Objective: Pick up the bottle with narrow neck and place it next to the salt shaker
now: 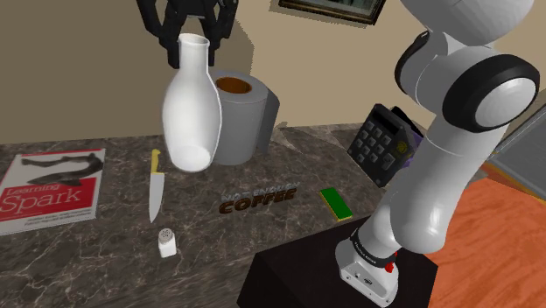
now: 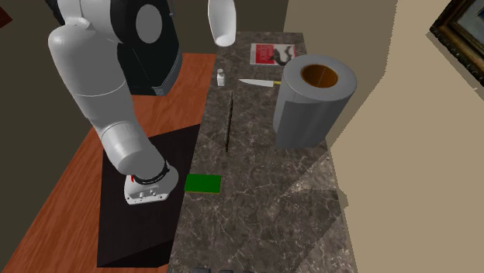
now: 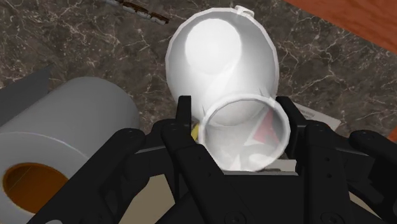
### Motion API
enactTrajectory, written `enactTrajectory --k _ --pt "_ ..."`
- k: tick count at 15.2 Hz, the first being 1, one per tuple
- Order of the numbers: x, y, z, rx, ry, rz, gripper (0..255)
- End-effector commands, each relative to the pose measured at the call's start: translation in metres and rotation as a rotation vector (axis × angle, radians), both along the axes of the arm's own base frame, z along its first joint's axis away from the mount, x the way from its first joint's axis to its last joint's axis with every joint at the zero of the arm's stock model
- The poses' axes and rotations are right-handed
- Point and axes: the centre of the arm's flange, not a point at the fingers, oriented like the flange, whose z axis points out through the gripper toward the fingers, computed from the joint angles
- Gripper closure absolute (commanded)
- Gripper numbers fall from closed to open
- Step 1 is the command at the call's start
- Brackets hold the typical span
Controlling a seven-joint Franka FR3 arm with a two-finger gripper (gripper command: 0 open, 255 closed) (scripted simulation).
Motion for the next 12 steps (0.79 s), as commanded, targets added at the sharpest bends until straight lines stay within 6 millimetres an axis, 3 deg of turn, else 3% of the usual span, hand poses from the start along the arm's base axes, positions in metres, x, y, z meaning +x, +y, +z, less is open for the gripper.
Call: enactTrajectory --k 1,12 --pt "0.000 0.000 -0.011 0.001 -0.001 -0.001 255" --pt "0.000 0.000 -0.069 0.001 -0.001 -0.001 255"
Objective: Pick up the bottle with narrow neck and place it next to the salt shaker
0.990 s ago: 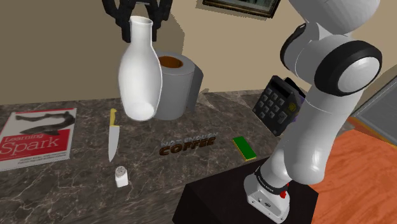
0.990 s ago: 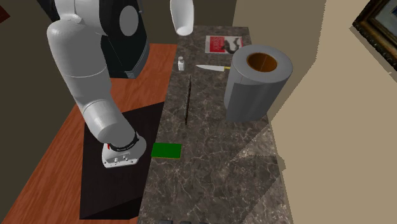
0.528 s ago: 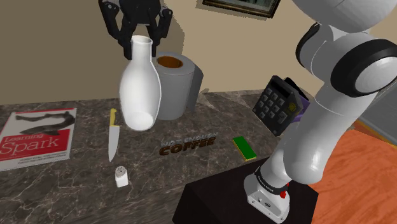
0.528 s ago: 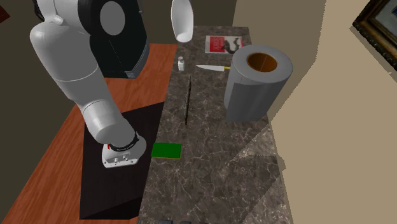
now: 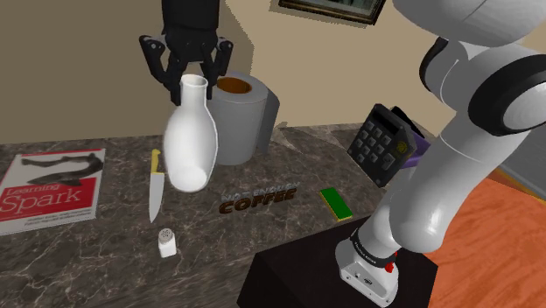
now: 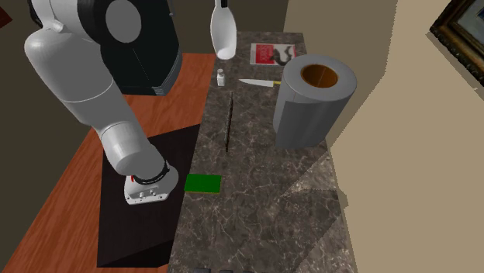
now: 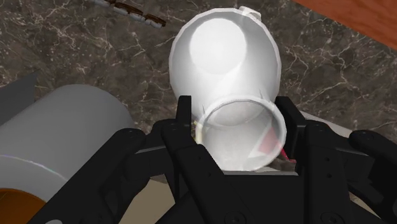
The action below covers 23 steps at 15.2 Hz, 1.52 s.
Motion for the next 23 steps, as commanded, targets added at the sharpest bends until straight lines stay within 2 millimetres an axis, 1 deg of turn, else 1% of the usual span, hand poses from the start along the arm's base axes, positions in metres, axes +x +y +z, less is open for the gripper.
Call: enactTrajectory --k 1,23 --pt "-0.001 0.000 -0.010 0.001 -0.001 0.000 255" --pt "-0.001 0.000 -0.126 0.001 -0.001 0.000 255"
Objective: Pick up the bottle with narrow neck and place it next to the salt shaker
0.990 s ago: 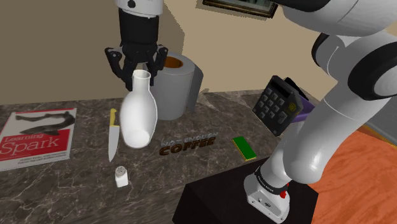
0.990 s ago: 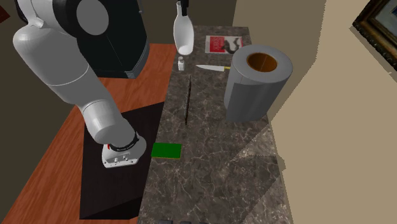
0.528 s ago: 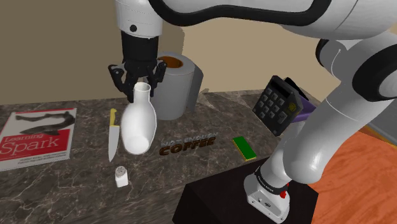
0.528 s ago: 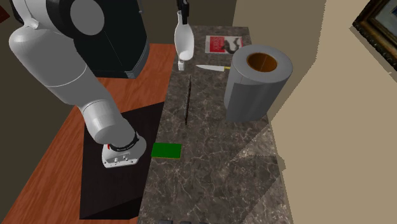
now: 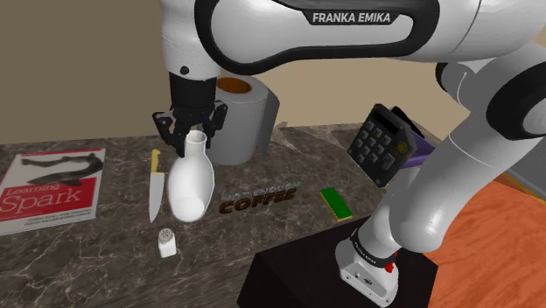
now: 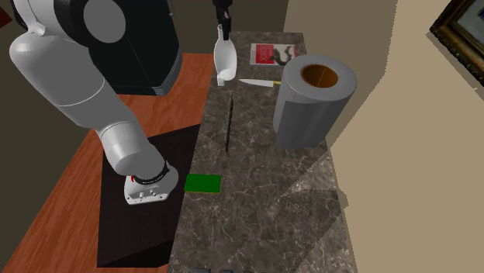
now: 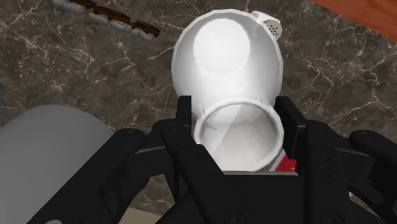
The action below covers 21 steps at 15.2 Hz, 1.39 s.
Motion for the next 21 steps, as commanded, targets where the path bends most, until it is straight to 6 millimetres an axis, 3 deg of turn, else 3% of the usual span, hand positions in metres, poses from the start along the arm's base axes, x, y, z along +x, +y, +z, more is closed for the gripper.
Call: enactTrajectory --k 1,18,21 --pt "0.001 0.000 -0.010 0.001 -0.001 0.000 255" --pt "0.001 0.000 -0.100 0.001 -0.001 0.000 255" --pt "0.001 0.000 -0.103 0.001 -0.001 0.000 255"
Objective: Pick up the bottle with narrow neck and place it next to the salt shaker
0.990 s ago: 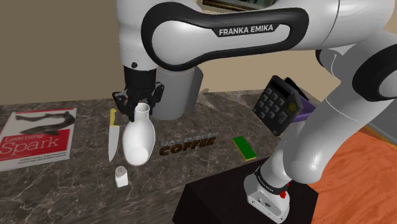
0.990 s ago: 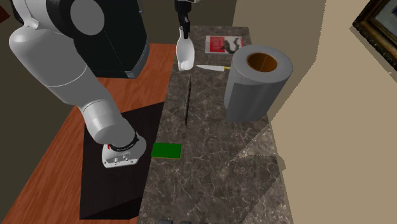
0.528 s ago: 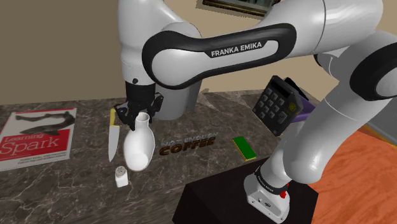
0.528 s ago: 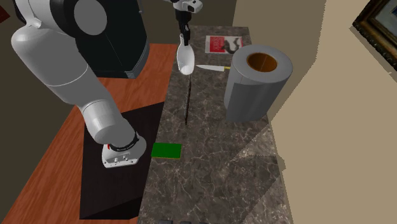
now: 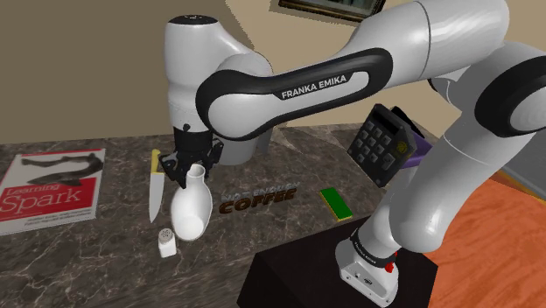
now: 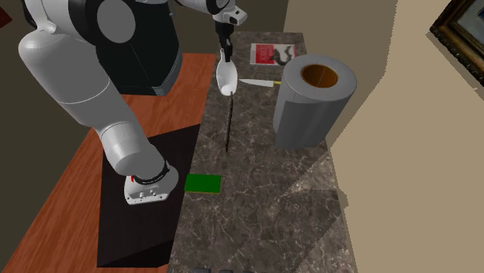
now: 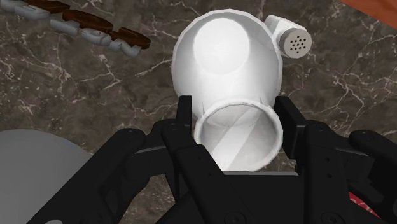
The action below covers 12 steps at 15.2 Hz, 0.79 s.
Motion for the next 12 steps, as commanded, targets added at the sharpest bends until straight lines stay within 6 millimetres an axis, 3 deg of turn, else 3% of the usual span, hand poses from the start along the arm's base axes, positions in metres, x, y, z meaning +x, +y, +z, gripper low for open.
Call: enactTrajectory --k 1,6,7,12 --pt "-0.0001 0.0001 -0.0008 0.001 -0.001 0.000 255" --pt "-0.0001 0.0001 -0.0008 0.001 -0.001 0.000 255" --pt "-0.0001 0.0001 -0.0007 0.000 -0.001 0.000 0" --pt "-0.0001 0.0001 -0.0007 0.000 -0.001 0.000 0"
